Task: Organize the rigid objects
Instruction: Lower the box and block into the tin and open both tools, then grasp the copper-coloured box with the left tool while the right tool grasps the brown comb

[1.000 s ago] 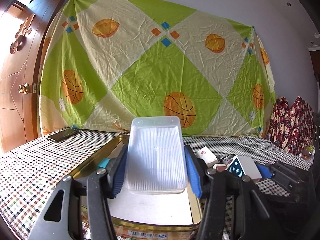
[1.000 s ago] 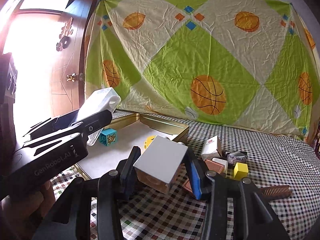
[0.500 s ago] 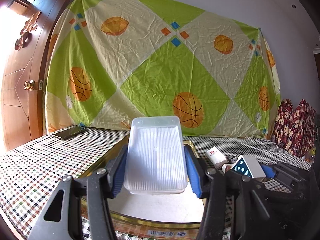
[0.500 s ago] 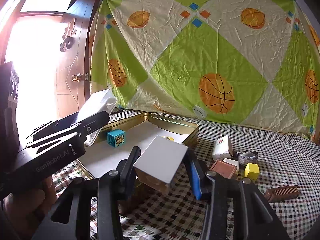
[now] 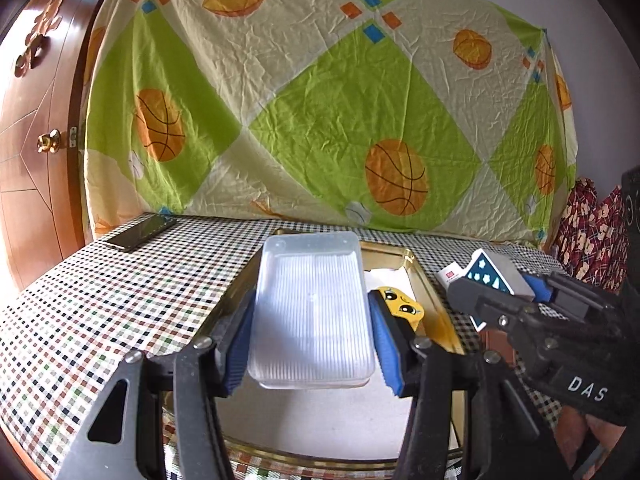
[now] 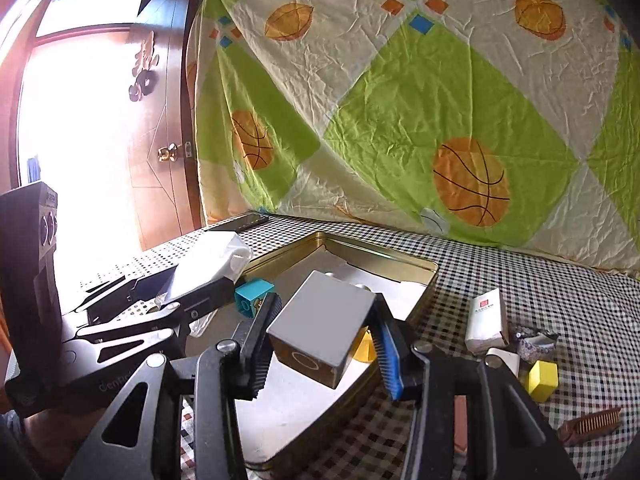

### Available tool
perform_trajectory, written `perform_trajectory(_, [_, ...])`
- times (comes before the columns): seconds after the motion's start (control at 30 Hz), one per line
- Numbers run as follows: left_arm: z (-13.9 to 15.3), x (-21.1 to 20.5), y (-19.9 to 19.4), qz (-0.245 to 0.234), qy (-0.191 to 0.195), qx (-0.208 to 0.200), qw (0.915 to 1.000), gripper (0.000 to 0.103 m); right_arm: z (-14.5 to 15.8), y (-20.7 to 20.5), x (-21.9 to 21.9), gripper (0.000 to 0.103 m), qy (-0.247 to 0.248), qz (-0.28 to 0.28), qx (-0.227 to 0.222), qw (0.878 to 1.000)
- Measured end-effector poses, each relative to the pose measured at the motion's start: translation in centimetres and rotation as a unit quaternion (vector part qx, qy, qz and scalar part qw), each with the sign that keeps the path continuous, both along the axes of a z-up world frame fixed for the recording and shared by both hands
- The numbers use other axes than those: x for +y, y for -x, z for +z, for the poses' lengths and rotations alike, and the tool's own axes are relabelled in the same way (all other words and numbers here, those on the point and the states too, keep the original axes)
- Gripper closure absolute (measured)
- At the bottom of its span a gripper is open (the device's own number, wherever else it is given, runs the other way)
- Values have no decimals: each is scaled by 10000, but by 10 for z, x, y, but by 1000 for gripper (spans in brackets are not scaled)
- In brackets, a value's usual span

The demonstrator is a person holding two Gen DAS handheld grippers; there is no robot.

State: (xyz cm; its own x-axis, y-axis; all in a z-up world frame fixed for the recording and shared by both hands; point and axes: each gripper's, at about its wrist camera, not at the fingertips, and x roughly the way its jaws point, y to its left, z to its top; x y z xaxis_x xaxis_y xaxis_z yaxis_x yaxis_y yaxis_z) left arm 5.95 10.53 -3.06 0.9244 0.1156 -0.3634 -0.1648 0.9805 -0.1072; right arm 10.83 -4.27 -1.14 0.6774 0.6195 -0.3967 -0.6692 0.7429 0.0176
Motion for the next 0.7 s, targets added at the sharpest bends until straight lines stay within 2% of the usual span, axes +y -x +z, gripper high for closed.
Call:
perform_trajectory(0.13, [-2,5,-19,20,-126,506,9986,49,-7,-29,22,56,256,36,323,9991])
perform_trajectory(0.27, [-4,14,-32,2,-137,746,9971,49,-19,-56,38,55,440,80,679,9967])
perform_trajectory(0.3, [-3,14,-33,76,-206,733,9971,47,-22,-61,40,53,424,55,744,9963])
perform_trajectory(0.33, [-2,14,-33,124,-258,717,9970,38,-23,-64,40,49,400,4,776,9962])
perform_trajectory(0.4, [-1,15,-34,164,-291,727,9968,32,-23,-67,36,34,359,-212,753,9963])
perform_trajectory(0.47, [2,18,-31,242,-215,651,9974,18,-22,-65,27,27,274,-268,762,9964])
perform_trajectory(0.53, [6,17,-23,300,-124,482,9983,12,-20,-58,14,26,268,-264,757,9964])
perform_trajectory(0.6, [12,11,-15,288,-74,280,9992,10,-18,-50,-5,26,344,-407,661,9964])
perform_trajectory(0.7, [20,-9,-8,43,-34,119,9999,8,-17,-41,-47,26,342,-700,683,9946])
